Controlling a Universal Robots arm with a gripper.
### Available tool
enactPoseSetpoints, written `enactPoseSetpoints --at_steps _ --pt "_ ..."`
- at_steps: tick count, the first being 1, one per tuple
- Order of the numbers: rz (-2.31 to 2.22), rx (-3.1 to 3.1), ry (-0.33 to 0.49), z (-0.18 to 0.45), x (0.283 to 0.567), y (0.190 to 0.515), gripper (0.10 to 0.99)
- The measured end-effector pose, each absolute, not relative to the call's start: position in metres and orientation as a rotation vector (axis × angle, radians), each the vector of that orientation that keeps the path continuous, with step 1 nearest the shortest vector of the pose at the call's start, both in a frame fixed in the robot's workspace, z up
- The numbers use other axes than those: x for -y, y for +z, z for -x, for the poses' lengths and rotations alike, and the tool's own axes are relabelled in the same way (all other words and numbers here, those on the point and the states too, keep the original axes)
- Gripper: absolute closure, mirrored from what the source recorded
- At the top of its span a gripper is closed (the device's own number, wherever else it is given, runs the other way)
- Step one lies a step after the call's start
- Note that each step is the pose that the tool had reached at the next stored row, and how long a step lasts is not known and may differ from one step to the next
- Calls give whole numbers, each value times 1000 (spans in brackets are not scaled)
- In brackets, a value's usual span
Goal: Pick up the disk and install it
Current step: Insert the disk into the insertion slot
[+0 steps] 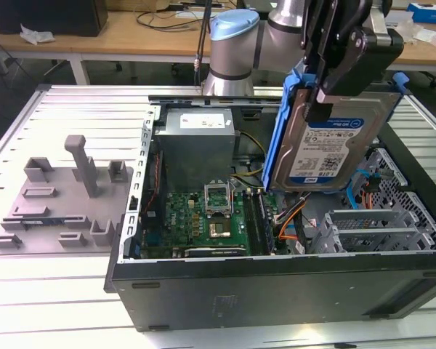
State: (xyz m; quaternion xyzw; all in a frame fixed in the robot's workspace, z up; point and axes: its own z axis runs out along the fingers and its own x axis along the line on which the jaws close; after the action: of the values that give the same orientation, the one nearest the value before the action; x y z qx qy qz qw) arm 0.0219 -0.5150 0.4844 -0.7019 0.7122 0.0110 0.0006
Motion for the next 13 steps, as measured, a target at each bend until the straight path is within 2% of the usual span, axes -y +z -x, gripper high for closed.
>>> enactPoseSetpoints --at_steps 13 --pt "2204 -2236 34 -56 529 483 718"
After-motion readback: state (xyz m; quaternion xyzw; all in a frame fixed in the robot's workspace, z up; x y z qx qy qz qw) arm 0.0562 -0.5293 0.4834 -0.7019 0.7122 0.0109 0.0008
